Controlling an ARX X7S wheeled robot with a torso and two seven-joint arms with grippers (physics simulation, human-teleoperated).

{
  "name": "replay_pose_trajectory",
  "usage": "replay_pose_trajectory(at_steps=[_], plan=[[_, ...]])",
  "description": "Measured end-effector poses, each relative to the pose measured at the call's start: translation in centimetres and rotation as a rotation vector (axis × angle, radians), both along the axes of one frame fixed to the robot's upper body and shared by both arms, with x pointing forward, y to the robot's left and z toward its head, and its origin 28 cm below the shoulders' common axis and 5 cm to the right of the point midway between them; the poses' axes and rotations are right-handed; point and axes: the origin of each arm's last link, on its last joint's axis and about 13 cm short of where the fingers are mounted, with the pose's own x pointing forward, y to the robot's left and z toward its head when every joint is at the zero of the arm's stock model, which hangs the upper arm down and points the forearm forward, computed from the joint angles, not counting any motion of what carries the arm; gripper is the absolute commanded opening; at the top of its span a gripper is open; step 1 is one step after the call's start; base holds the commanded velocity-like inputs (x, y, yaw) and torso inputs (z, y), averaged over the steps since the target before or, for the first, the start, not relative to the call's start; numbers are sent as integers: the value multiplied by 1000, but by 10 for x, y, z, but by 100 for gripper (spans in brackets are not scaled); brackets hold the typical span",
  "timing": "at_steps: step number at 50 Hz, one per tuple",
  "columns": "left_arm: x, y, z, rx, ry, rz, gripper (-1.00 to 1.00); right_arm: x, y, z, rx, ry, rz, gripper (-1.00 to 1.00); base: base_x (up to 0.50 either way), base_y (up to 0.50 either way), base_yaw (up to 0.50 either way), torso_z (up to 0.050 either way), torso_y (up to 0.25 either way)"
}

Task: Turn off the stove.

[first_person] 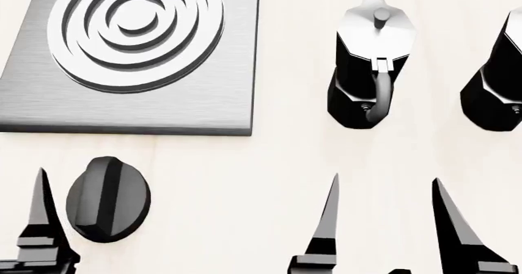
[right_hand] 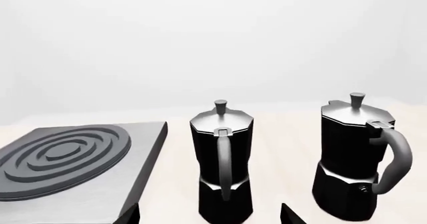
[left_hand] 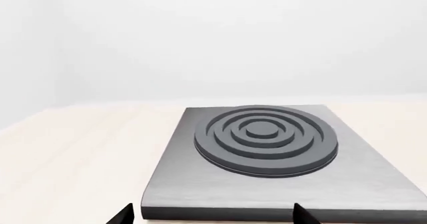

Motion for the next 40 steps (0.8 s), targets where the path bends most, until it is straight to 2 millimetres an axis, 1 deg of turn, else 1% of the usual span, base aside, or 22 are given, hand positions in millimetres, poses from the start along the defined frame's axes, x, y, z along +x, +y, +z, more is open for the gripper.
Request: replay_pose_trajectory(at_steps=[20, 40], plan=[[-8, -2, 17, -6, -38, -44, 100, 4, 0, 10, 5, -36, -7, 100, 0, 0, 0, 0, 0], [-8, -1, 33, -11, -78, -56, 100, 6, 0, 22, 6, -68, -3, 100, 0, 0, 0, 0, 0]])
